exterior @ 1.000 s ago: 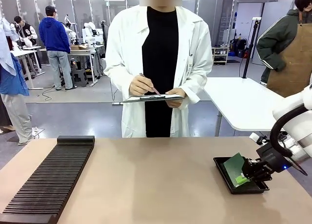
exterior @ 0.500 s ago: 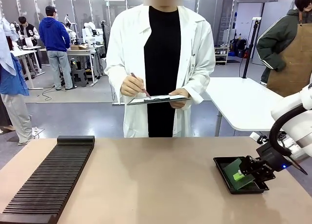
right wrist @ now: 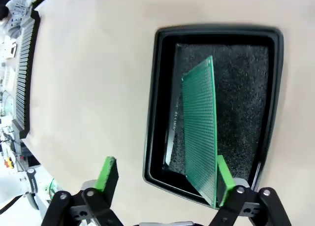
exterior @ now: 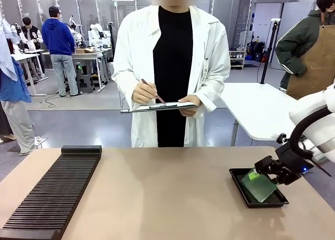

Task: Inspect the PCB.
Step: Place the Blank PCB in the ESD tray.

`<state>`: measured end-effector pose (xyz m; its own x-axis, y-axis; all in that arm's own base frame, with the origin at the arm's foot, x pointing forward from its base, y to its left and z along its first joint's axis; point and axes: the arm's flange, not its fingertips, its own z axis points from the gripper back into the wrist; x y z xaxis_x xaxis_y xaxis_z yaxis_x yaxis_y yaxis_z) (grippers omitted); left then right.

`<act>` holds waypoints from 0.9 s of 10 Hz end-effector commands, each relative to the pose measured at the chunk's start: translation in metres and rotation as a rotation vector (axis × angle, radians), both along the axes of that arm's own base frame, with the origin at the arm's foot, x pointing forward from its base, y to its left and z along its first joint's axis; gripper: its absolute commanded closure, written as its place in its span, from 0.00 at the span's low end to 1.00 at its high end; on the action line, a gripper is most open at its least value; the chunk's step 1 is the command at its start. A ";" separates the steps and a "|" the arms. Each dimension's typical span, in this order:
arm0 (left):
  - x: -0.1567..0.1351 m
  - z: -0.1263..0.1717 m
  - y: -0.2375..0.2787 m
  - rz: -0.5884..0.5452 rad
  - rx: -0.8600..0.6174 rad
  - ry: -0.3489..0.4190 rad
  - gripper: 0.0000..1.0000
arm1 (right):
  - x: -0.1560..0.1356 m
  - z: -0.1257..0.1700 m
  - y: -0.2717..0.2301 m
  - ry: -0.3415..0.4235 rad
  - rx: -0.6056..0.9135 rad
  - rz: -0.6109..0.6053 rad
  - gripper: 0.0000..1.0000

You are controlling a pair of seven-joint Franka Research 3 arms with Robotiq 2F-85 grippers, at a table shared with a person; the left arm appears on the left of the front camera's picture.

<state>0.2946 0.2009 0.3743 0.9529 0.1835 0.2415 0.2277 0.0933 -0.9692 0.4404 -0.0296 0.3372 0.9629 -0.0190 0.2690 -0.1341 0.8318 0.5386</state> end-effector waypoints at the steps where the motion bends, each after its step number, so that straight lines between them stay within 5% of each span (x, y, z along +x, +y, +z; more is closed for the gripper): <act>1: -0.001 0.002 0.001 0.007 0.013 0.000 0.00 | -0.008 0.018 0.010 -0.022 -0.039 -0.039 0.00; 6: -0.001 0.002 0.001 0.007 0.013 0.000 0.00 | -0.008 0.056 0.007 -0.103 -0.126 -0.073 0.00; 8: -0.001 0.002 0.001 0.007 0.013 0.000 0.00 | -0.008 0.049 0.010 -0.066 -0.107 -0.087 0.00; 9: -0.001 0.002 0.001 0.007 0.013 0.000 0.00 | -0.004 0.055 0.002 -0.112 -0.105 -0.051 0.00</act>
